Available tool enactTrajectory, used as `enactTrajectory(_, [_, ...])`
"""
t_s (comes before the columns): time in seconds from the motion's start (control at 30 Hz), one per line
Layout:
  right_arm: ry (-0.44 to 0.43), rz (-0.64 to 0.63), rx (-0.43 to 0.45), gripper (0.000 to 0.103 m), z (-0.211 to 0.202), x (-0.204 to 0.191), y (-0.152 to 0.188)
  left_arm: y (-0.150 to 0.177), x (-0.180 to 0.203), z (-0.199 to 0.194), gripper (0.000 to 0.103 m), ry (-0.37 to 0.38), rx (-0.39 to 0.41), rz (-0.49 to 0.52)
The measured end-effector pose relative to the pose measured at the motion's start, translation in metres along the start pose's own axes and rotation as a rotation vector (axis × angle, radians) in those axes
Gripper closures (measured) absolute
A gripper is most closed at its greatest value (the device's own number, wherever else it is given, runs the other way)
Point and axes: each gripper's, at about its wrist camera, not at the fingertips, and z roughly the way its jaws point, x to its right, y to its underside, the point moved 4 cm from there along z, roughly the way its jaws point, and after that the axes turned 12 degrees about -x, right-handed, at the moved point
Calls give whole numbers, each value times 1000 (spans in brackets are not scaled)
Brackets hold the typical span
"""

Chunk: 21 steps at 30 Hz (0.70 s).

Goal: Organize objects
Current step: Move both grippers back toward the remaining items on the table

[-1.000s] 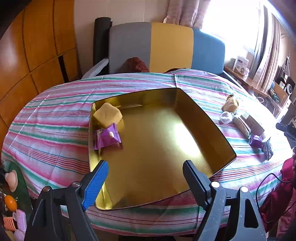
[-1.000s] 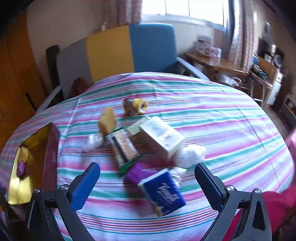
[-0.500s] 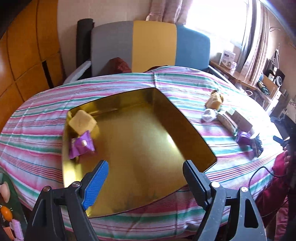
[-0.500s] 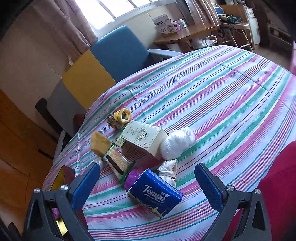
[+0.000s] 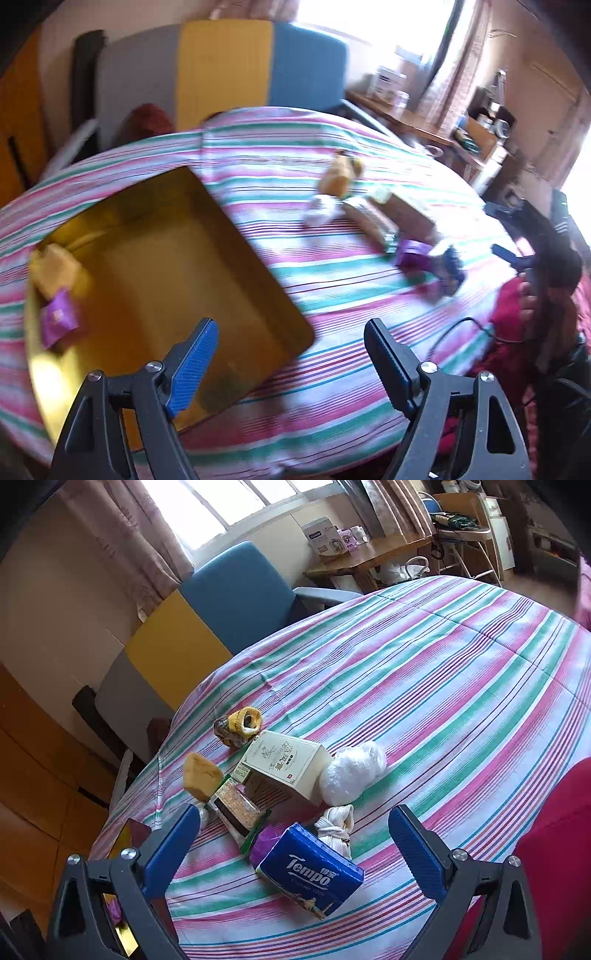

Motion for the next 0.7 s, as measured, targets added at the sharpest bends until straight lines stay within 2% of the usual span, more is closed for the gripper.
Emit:
enactTrajectory(0.13, [-21, 15, -3, 0, 0, 3, -1, -14, 31, 19, 27, 92, -47, 47])
enactTrajectory(0.23, [-28, 21, -23, 0, 4, 5, -1, -19, 48, 34, 35, 97, -78, 72])
enactTrajectory(0.27, [-33, 13, -45, 0, 7, 4, 0, -19, 52, 38, 35, 98, -88, 78])
enactTrajectory(0.37, [-39, -59, -217, 0, 33, -8, 8, -16, 60, 46, 36, 102, -115, 89])
enactTrajectory(0.5, [122, -161, -303, 0, 56, -22, 17, -13, 61, 49, 36, 113, -131, 88])
enactTrajectory(0.57, [156, -192, -348, 0, 65, -25, 23, -13, 60, 48, 36, 118, -134, 86])
enactTrajectory(0.7, [231, -218, -380, 0, 75, -25, 28, -11, 59, 48, 36, 131, -137, 88])
